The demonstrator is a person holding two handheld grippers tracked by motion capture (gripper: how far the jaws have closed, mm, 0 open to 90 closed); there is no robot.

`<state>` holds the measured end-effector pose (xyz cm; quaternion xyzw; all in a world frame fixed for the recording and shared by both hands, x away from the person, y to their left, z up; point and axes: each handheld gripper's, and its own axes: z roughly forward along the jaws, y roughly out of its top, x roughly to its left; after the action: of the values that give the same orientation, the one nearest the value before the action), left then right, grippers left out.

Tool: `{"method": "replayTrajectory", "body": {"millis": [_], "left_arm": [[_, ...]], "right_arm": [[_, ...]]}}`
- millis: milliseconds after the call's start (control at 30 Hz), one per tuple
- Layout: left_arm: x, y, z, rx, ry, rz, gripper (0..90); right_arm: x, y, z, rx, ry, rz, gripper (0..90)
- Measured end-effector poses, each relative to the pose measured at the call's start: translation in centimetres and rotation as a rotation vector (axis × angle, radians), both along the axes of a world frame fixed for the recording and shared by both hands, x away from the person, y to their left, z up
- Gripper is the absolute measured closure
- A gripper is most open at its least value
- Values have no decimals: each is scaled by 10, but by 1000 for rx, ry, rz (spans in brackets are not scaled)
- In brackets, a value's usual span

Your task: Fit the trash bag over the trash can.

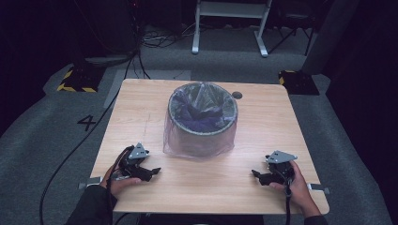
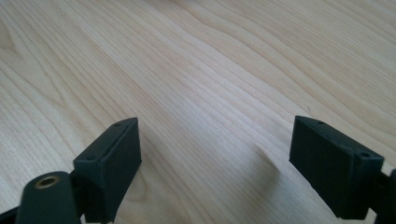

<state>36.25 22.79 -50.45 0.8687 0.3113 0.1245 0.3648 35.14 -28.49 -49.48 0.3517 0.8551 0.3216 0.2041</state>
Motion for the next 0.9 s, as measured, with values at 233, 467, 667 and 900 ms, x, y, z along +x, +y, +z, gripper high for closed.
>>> {"method": "replayTrajectory", "body": {"millis": [233, 467, 667, 900], "left_arm": [[0, 0, 0, 0, 0, 0, 139], [0, 0, 0, 0, 0, 0, 140], [0, 0, 0, 0, 1, 0, 139], [0, 0, 0, 1, 0, -1, 139]], "right_arm": [[-5, -16, -4, 58, 7, -39, 161], [-10, -31, -9, 111, 7, -81, 150], [-13, -48, -9, 128, 27, -135, 146], [-16, -67, -9, 131, 22, -197, 148]]}}
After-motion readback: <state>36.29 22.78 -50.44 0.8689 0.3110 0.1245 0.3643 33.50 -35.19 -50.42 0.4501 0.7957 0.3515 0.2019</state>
